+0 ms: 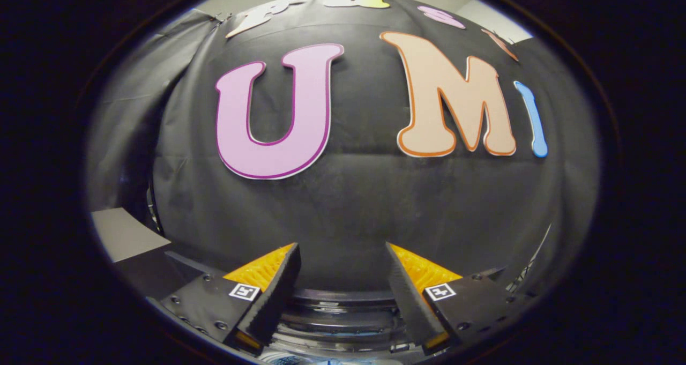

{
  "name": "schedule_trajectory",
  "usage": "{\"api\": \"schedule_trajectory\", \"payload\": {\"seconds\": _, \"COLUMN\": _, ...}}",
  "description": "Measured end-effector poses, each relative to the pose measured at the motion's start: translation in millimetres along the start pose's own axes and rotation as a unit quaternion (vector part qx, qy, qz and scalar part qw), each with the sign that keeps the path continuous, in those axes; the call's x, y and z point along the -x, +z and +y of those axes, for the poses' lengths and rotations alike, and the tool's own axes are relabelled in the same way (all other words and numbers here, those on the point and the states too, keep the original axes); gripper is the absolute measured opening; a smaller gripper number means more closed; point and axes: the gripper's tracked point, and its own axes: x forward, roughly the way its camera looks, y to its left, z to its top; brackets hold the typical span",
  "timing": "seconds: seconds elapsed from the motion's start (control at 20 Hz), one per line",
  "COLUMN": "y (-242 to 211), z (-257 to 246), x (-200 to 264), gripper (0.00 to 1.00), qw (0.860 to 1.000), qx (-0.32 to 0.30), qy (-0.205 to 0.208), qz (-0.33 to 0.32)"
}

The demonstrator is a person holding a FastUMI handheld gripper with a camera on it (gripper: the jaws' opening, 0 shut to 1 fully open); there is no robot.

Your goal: Put the clothes into the washing machine and then close the washing machine lid.

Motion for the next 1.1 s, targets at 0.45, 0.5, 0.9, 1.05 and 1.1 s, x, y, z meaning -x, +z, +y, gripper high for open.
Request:
{"api": "schedule_trajectory", "payload": {"seconds": 0.45, "y": -28, "z": 6, "x": 94, "gripper": 0.96, "qw": 1.000, "qx": 0.010, "qy": 0.013, "qz": 0.024}}
{"api": "schedule_trajectory", "payload": {"seconds": 0.5, "y": -36, "z": 7, "x": 106, "gripper": 0.96, "qw": 0.999, "qx": 0.011, "qy": 0.015, "qz": 0.029}}
{"api": "schedule_trajectory", "payload": {"seconds": 0.9, "y": -72, "z": -8, "x": 183, "gripper": 0.98, "qw": 1.000, "qx": 0.006, "qy": 0.004, "qz": 0.022}}
{"api": "schedule_trajectory", "payload": {"seconds": 1.05, "y": -86, "z": -13, "x": 205, "gripper": 0.98, "qw": 1.000, "qx": -0.015, "qy": 0.009, "qz": 0.016}}
{"api": "schedule_trajectory", "payload": {"seconds": 1.1, "y": -92, "z": -17, "x": 211, "gripper": 0.98, "qw": 1.000, "qx": -0.021, "qy": 0.009, "qz": 0.015}}
